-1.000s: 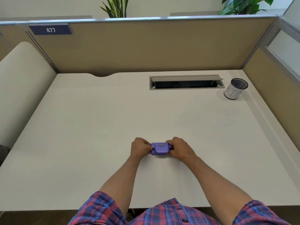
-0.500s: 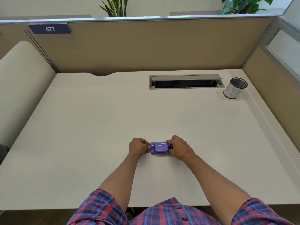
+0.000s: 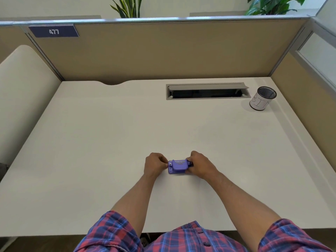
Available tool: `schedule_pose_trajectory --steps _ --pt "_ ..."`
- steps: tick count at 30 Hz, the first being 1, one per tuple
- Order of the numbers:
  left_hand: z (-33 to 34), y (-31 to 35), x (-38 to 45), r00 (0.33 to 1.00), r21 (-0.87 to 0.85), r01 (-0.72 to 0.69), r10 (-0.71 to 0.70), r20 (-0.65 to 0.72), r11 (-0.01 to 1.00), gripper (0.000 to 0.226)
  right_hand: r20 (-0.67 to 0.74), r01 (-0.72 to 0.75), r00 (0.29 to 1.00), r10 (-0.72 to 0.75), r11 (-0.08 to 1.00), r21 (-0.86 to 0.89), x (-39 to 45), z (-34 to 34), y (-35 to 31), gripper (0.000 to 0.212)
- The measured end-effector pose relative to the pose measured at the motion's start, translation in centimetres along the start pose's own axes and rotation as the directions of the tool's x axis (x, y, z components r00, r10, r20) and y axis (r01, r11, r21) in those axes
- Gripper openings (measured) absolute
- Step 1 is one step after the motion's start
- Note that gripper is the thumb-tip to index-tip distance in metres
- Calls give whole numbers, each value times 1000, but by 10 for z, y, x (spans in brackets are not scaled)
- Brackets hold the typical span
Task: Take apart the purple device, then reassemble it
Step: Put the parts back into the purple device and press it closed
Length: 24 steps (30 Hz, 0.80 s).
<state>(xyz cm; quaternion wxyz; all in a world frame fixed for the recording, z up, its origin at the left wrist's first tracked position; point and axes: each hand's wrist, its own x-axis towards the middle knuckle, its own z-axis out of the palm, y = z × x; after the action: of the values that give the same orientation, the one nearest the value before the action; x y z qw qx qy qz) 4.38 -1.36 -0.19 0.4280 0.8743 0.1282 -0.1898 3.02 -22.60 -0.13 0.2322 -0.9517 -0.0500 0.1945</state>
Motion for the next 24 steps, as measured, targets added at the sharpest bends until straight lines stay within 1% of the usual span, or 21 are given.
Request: schedule_pose_trajectory --steps 4,7,9,12,16,19,21,24 --pt "-7 0 1 995 81 -73 67 75 994 14 -5 -3 1000 3 1000 19 1 0 1 32" --pt "-8 -1 0 987 111 -132 120 108 985 19 -18 1 1000 0 998 68 -1 3 5 31" --pt "-9 -2 1 981 120 -160 145 128 980 18 -16 5 1000 -3 995 98 -2 4 7 32" --pt "-10 -4 2 966 160 -217 189 175 963 22 -23 -15 1000 18 991 136 -2 4 7 35" --pt "-7 -7 0 963 187 -245 217 157 951 26 -28 -67 997 73 983 174 -2 3 4 44" --pt "-5 -10 0 963 204 -249 221 153 947 28 -27 -134 989 144 964 229 0 5 4 49" --pt "-7 -10 0 959 220 -260 225 172 940 30 -3 -167 985 172 958 235 3 4 1 43" --pt "-10 -9 0 952 259 -269 216 216 928 35 31 -200 980 198 960 197 8 2 -3 31"
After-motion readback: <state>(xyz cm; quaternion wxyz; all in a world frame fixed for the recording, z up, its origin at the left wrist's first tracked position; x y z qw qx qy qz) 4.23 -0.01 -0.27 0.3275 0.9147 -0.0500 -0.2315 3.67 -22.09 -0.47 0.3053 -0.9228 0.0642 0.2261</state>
